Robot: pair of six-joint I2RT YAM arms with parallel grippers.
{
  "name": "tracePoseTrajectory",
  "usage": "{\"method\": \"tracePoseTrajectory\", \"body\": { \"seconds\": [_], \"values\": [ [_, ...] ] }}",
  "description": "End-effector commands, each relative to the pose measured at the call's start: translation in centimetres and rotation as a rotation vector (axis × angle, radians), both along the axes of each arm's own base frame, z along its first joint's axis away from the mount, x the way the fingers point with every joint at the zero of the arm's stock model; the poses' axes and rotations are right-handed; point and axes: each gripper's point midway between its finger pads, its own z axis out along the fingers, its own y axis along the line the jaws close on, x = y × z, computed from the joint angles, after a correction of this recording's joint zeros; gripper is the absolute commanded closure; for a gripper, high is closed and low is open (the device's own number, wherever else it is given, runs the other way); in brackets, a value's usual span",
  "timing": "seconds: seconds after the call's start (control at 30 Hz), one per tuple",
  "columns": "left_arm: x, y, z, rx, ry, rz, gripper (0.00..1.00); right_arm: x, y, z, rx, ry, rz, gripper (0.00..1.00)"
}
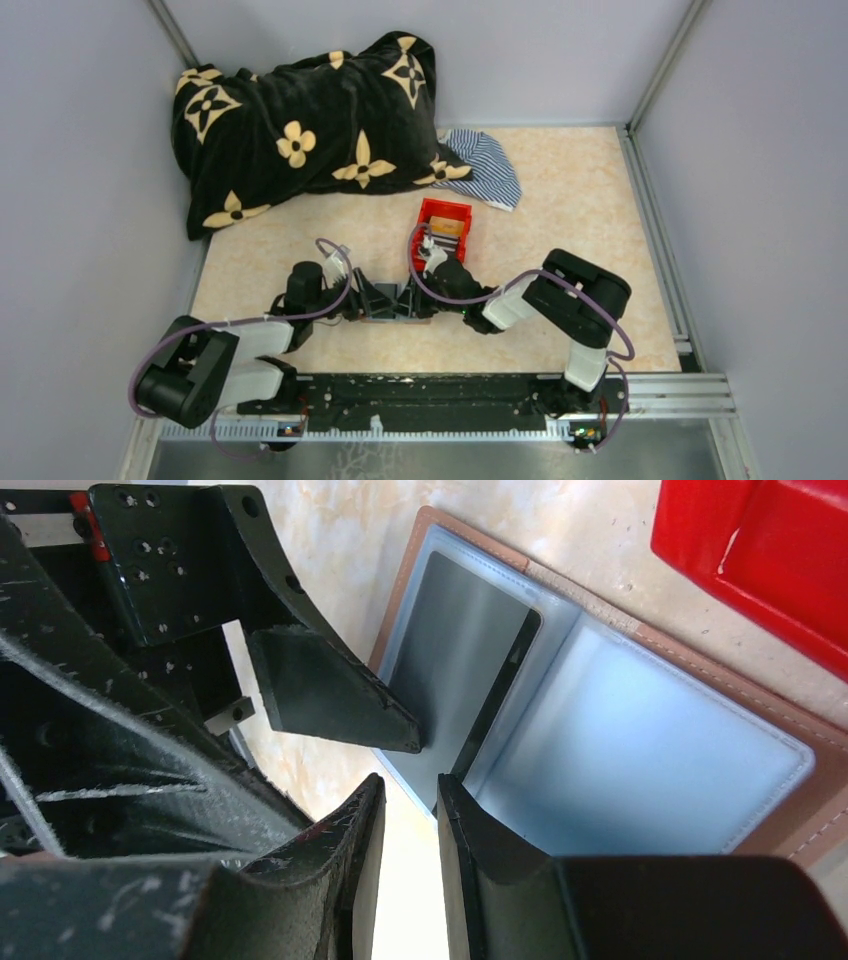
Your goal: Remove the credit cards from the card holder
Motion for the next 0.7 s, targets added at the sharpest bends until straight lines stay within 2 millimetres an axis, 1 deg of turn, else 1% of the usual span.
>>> {"method": "tracePoseTrajectory", "body": {
  "seconds": [0.0, 0.03, 0.1, 0.2, 0.27, 0.33, 0.43, 0.5, 0.57, 0.6, 0.67],
  "values": [
    [-1.2, 1.2, -2.6, 0.073, 0.075, 0.024, 0.35, 0.6, 1.2, 1.1, 0.045, -0.032, 0.019, 0.73],
    [-0.9, 1.3, -2.3, 0.079, 0.063, 0.030, 0.35, 0.6, 1.1, 0.9, 0.040, -0.026, 0.013, 0.73],
    [0.1, 1.6, -1.3, 0.117, 0.041, 0.058, 0.30, 0.7, 0.8, 0.7, 0.031, -0.022, 0.002, 0.73],
    [1.7, 2.6, 0.4, 0.209, 0.007, 0.115, 0.24, 0.7, 0.2, 0.2, 0.007, -0.017, -0.021, 0.72],
    [2.6, 3.3, 1.5, 0.274, -0.011, 0.143, 0.20, 0.8, -0.3, 0.4, -0.001, -0.022, -0.040, 0.71],
    [3.3, 3.8, 2.4, 0.325, -0.019, 0.157, 0.20, 1.0, -0.6, 0.6, -0.011, -0.031, -0.056, 0.71],
    [3.8, 4.3, 2.2, 0.413, 0.003, 0.168, 0.24, 1.2, -1.1, 0.9, -0.027, -0.049, -0.068, 0.71],
    [4.1, 4.0, 1.8, 0.477, 0.027, 0.155, 0.25, 1.3, -1.3, 1.2, -0.036, -0.064, -0.072, 0.71],
    [4.2, 3.4, 1.4, 0.541, 0.047, 0.130, 0.24, 1.4, -1.9, 1.3, -0.058, -0.076, -0.082, 0.71],
    [4.2, 3.0, 1.4, 0.581, 0.049, 0.116, 0.23, 1.5, -2.2, 1.9, -0.057, -0.087, -0.095, 0.70],
    [4.2, 2.1, 1.5, 0.668, 0.051, 0.099, 0.23, 1.6, -3.1, 2.4, -0.075, -0.099, -0.124, 0.66]
  ]
}}
